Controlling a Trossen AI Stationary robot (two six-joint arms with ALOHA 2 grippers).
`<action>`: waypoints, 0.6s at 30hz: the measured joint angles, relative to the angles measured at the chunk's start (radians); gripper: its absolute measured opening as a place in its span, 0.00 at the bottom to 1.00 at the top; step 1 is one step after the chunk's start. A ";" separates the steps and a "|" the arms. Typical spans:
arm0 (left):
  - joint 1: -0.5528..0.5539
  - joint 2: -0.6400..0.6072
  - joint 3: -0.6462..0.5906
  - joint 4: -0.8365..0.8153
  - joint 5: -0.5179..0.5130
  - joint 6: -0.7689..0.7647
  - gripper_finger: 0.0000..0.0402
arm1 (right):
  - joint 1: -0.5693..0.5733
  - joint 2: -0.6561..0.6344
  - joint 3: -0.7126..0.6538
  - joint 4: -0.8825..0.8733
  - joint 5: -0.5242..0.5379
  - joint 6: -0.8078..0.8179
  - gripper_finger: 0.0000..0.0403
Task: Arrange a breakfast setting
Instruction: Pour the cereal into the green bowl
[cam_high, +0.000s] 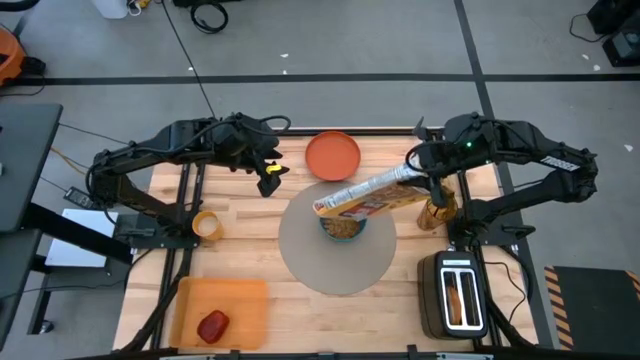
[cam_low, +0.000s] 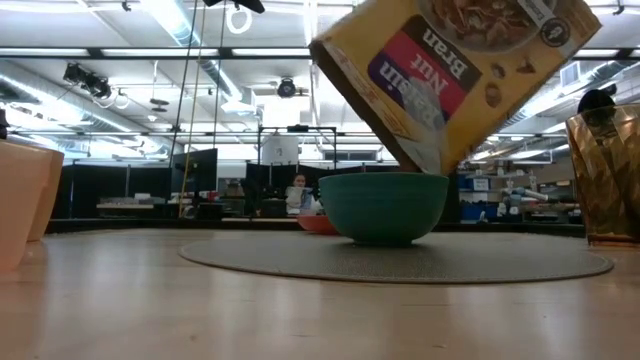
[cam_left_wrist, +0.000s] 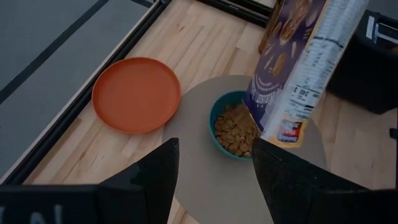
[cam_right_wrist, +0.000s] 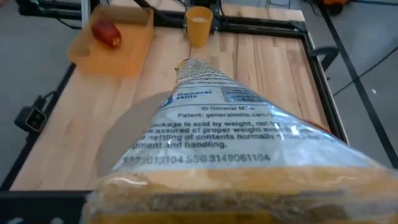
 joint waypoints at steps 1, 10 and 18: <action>-0.001 0.000 0.000 0.000 0.000 0.001 0.52 | 0.000 -0.001 0.000 0.009 -0.005 -0.002 0.38; -0.002 0.000 0.000 0.026 0.000 0.003 0.52 | 0.000 0.023 0.000 0.025 0.040 -0.016 0.38; -0.024 -0.032 0.000 0.052 0.000 0.001 0.52 | 0.012 0.041 -0.001 0.055 0.045 -0.004 0.38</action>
